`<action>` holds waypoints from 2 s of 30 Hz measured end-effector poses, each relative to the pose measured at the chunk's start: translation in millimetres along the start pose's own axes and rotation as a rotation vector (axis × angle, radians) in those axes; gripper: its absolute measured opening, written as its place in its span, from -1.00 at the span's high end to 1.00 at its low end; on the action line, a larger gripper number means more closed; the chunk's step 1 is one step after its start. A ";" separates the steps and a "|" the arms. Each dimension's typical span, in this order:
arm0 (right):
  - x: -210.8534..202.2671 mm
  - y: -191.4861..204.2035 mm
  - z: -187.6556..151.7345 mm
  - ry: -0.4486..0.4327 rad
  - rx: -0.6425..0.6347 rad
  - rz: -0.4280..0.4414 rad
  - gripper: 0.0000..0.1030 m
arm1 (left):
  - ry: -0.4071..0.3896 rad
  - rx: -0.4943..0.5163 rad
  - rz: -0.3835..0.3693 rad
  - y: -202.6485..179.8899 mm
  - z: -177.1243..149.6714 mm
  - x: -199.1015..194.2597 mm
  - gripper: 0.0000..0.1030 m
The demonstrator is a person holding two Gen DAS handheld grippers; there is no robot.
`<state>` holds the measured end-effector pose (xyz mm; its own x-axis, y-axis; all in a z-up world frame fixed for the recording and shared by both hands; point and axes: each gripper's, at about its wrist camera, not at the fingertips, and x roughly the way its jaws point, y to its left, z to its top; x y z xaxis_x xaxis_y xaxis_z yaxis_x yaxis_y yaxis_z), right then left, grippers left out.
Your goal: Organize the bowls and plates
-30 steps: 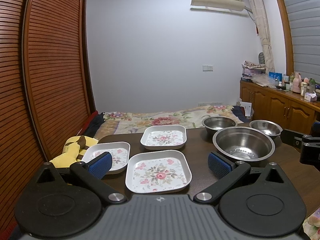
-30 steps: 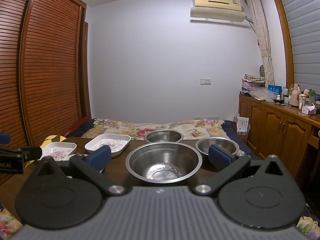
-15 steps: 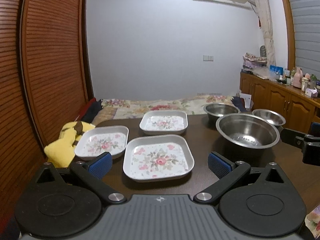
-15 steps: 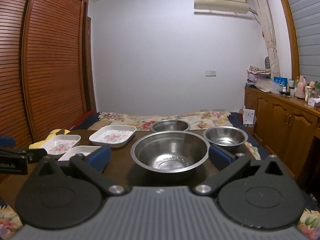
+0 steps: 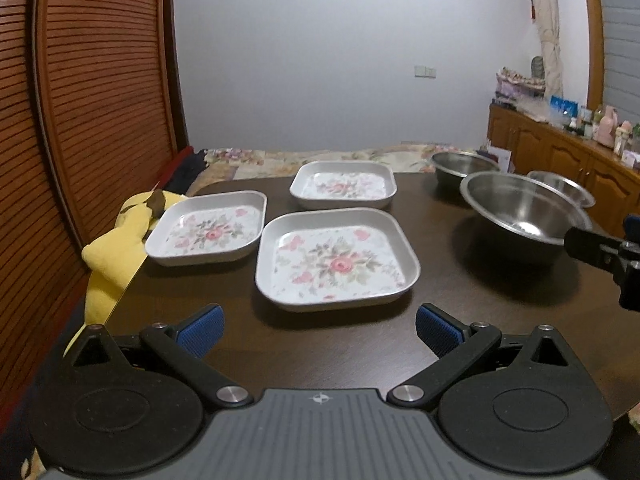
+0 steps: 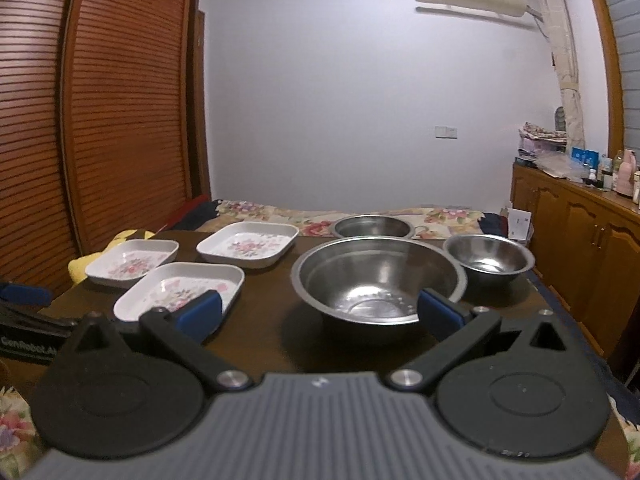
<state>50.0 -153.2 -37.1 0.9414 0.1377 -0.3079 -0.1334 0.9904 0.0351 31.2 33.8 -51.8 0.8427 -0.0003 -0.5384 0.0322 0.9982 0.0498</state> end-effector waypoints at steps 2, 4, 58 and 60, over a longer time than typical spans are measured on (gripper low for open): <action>2.5 4.5 0.1 0.003 -0.010 0.009 -1.00 | 0.004 -0.006 -0.011 4.3 -1.8 1.6 -1.00; 5.8 8.7 1.0 0.005 -0.019 0.019 -1.00 | 0.005 -0.009 -0.018 8.6 -2.3 3.9 -1.00; 138.4 69.3 0.5 0.291 -0.047 0.197 0.18 | 0.052 -0.013 -0.218 78.8 32.5 110.9 0.20; 139.2 67.9 0.0 0.296 -0.043 0.194 0.22 | 0.059 -0.007 -0.214 77.7 31.7 113.6 0.24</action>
<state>171.9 -66.8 -77.6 0.7676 0.3090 -0.5616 -0.3199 0.9439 0.0821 146.4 109.4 -82.4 0.7843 -0.2095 -0.5840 0.2032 0.9761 -0.0772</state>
